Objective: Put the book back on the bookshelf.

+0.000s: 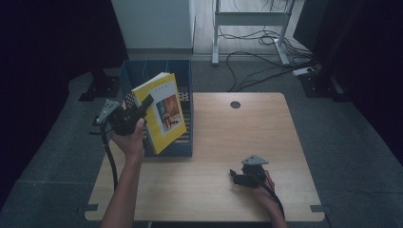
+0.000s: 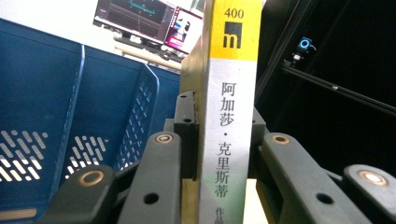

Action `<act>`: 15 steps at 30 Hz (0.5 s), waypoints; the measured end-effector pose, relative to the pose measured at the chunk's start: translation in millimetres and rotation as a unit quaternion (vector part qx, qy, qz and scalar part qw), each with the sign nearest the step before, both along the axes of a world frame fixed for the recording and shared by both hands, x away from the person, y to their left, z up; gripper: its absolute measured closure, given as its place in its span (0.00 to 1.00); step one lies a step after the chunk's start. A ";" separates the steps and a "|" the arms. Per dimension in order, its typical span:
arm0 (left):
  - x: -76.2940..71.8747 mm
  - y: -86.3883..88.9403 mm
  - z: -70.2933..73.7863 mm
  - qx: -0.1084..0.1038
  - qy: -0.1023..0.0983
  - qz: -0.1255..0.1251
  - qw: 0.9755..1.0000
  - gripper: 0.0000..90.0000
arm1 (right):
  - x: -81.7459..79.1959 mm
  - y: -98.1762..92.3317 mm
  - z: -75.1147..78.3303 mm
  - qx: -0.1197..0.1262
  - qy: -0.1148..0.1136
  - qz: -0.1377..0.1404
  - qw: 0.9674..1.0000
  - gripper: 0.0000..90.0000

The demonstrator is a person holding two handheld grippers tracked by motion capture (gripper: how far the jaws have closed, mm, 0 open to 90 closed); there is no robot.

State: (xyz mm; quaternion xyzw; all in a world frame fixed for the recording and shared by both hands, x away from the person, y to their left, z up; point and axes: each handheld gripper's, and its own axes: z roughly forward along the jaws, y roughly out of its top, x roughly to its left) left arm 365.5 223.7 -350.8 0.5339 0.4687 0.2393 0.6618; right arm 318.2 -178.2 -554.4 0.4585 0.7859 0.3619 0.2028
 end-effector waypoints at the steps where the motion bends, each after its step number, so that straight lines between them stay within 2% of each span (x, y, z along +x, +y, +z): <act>1: 1.2 -0.3 -0.3 0.000 0.001 0.000 1.000 0.84 | 0.0 0.0 0.0 0.000 0.000 0.000 1.000 0.28; 8: 9.9 -2.9 -1.5 0.010 0.007 0.001 1.000 0.84 | 0.0 0.0 0.0 0.000 0.000 0.000 1.000 0.28; 15: 16.0 -3.2 -4.1 0.009 0.015 0.006 1.000 0.84 | 0.0 0.0 0.0 0.000 0.000 0.000 1.000 0.28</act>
